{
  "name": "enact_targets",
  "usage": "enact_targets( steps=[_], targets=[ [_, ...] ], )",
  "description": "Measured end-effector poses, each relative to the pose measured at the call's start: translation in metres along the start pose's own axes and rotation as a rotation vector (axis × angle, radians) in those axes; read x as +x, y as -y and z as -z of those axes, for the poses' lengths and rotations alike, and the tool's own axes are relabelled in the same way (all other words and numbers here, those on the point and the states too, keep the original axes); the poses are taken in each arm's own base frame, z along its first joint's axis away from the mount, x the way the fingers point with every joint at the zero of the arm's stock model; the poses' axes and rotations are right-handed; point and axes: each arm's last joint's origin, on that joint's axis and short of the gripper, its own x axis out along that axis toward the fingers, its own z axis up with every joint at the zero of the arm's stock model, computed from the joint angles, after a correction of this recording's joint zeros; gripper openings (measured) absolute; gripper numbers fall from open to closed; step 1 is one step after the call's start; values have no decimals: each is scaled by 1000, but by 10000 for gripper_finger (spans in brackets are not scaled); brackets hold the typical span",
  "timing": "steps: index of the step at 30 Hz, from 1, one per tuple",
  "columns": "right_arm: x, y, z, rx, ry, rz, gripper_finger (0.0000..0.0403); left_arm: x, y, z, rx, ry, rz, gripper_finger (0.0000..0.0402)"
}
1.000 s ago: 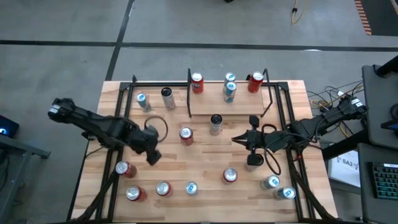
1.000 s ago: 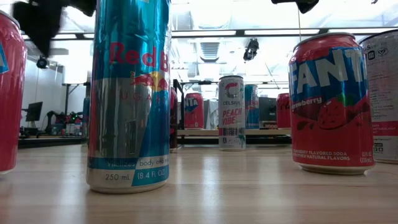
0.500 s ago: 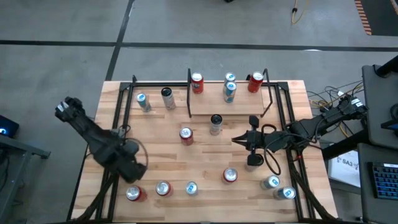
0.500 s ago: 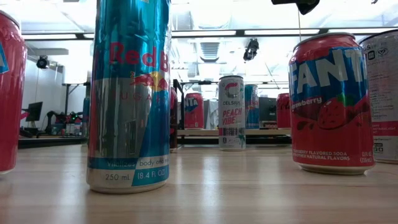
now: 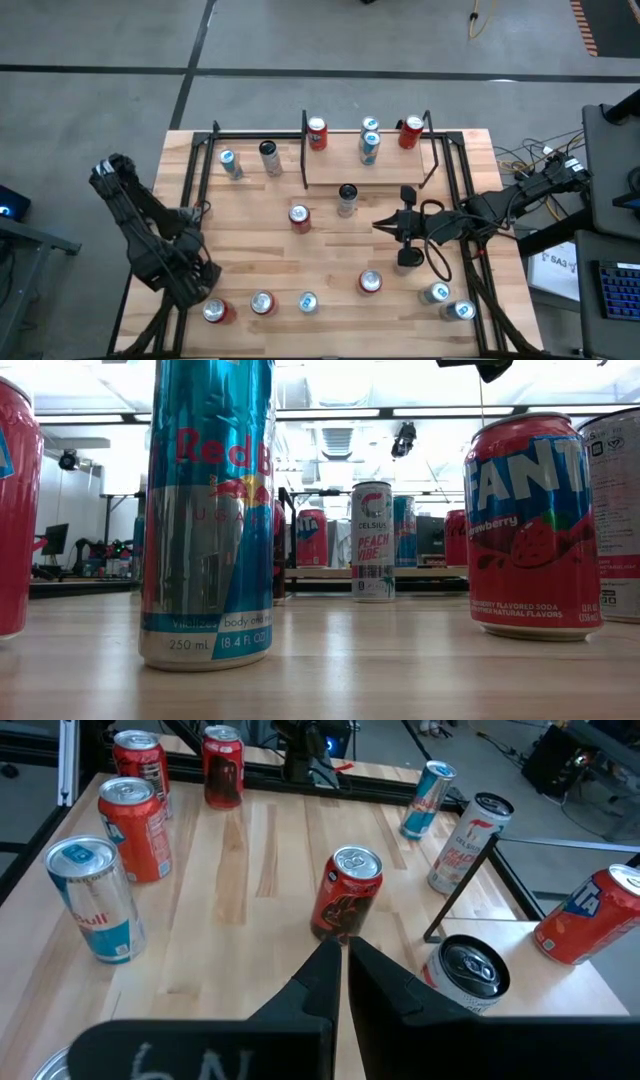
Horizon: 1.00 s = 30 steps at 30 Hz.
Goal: Place canned beverage on shelf
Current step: Put the red soda can on the shelf
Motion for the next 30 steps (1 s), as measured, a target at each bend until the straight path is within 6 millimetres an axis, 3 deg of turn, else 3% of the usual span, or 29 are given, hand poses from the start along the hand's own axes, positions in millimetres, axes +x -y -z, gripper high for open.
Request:
enact_targets(
  steps=[13,30],
  targets=[
    [0,0,0,-10,0,0,13,16,3,3,-34,-9,-3,361],
    [0,0,0,-11,1,0,13,64,9,8,-46,-36,30,360]
  ],
)
